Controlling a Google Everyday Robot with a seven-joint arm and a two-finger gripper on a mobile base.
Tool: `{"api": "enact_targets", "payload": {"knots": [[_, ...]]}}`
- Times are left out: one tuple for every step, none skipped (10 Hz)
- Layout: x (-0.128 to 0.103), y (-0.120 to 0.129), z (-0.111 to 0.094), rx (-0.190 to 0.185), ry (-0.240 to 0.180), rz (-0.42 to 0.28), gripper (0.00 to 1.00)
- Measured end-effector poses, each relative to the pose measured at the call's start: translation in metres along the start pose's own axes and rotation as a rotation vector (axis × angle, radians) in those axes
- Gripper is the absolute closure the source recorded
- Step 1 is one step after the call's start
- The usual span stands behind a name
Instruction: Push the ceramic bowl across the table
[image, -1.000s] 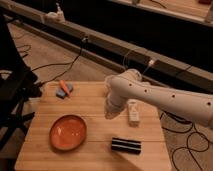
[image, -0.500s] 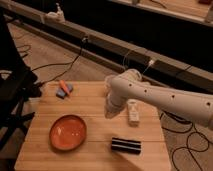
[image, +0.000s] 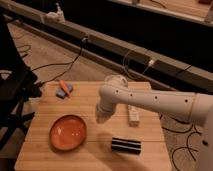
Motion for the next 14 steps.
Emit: {"api": "enact_targets", "payload": {"knots": [[0.003,0.005,0.012,-0.002,0.021,-0.011,1.00],[0.007,0.009,0.025,-0.005,0.043,-0.019,1.00],[0.011,0.012,0.039,-0.007,0.069,-0.024,1.00],[0.013,0.013,0.047,-0.008,0.086,-0.026,1.00],[0.015,0.015,0.056,-0.011,0.103,-0.028,1.00],[0.017,0.019,0.066,-0.017,0.122,-0.031,1.00],[0.017,0.023,0.072,-0.022,0.134,-0.038,1.00],[0.017,0.029,0.078,-0.028,0.146,-0.051,1.00],[0.016,0.042,0.084,-0.038,0.160,-0.080,1.00],[0.014,0.050,0.086,-0.045,0.162,-0.097,1.00],[0.011,0.068,0.089,-0.059,0.168,-0.136,1.00],[0.009,0.088,0.091,-0.072,0.174,-0.178,1.00],[0.007,0.109,0.093,-0.087,0.179,-0.224,1.00],[0.007,0.129,0.096,-0.097,0.188,-0.273,1.00]]}}
